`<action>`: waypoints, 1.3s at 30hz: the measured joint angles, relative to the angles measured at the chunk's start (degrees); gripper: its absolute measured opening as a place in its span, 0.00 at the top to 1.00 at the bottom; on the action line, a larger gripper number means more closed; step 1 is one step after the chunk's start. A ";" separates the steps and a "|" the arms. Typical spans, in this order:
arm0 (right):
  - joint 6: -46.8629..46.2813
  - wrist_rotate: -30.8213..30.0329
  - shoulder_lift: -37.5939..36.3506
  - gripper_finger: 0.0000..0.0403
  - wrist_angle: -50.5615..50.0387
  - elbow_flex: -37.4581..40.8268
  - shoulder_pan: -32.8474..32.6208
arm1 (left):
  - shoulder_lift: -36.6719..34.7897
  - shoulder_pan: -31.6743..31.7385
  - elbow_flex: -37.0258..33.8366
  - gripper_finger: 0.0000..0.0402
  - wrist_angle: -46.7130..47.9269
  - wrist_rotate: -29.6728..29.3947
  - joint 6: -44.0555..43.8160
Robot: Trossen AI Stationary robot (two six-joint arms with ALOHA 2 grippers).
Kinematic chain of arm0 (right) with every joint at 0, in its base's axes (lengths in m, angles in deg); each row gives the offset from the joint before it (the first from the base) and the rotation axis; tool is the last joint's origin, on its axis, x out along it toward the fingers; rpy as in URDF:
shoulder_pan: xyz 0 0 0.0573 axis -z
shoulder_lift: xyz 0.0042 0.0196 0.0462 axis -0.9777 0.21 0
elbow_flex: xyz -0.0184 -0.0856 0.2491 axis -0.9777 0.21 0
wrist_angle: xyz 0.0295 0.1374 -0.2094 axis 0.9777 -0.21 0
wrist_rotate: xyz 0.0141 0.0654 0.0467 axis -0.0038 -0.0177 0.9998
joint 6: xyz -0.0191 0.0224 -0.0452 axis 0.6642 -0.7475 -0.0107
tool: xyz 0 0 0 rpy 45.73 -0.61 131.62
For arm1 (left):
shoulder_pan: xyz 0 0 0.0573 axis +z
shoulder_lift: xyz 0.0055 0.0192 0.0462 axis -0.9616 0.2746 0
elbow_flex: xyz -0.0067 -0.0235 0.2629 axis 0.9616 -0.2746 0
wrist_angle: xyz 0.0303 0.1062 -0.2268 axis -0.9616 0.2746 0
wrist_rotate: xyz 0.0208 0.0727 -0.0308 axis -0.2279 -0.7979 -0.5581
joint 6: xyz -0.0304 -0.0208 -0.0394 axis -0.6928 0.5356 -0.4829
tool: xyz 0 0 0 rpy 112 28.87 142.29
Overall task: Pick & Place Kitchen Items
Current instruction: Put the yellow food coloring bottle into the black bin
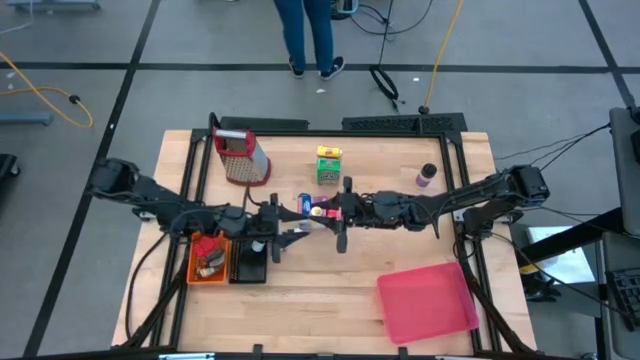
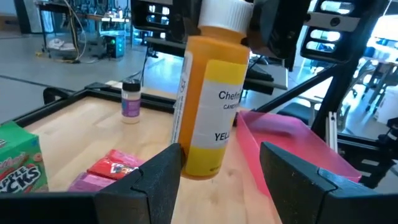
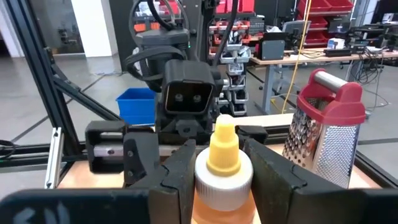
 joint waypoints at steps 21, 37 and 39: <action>-0.49 1.55 0.02 0.73 -1.25 0.07 -0.52 | 1.90 1.89 7.70 0.46 7.12 3.26 6.09; -0.49 1.47 0.00 0.73 -2.77 0.07 -0.57 | 1.92 1.93 7.70 0.85 7.06 5.17 7.52; -0.45 1.49 -0.02 0.73 -3.33 0.04 -0.57 | 1.94 1.93 7.70 0.83 7.27 5.17 7.39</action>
